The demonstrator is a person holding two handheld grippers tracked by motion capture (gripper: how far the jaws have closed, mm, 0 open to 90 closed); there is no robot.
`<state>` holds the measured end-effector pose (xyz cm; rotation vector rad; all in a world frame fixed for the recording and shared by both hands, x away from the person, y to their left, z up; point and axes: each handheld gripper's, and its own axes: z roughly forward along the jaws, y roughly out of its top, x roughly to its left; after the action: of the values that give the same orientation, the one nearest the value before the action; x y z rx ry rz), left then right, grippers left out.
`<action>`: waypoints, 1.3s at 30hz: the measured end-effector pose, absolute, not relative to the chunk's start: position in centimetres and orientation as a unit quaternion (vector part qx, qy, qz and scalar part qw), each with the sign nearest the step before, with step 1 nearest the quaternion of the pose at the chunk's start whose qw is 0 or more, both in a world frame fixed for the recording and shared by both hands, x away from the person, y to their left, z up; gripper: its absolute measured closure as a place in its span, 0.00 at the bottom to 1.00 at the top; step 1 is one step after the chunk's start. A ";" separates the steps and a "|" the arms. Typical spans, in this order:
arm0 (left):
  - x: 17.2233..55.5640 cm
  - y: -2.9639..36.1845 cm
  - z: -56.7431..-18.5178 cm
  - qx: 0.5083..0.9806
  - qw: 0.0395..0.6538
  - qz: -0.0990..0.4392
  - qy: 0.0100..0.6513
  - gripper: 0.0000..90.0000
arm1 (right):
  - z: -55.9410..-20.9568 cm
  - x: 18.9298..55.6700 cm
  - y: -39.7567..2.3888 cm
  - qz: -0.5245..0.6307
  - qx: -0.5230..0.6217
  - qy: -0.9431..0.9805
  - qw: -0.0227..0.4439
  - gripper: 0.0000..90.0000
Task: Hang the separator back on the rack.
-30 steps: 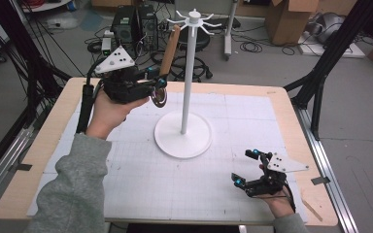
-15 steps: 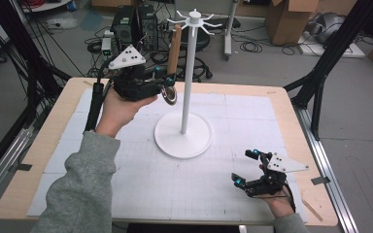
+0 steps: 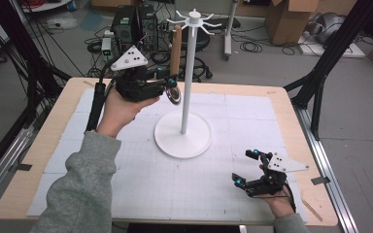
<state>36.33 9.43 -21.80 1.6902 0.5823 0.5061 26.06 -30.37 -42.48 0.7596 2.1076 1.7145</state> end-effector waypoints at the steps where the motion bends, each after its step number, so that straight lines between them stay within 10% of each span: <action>1: 36.2 9.6 -22.0 0.729 0.600 0.218 0.248 0.69 | -42.5 26.1 -30.4 0.600 0.265 0.737 0.161 0.01; 39: 33.6 15.4 -29.0 0.733 0.613 0.208 0.210 0.02 | -42.7 26.3 -30.3 0.597 0.266 0.740 0.159 0.01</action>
<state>33.58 15.37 -28.97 1.6901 0.4837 0.4792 26.30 -30.34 -42.69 0.7594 2.1154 1.7055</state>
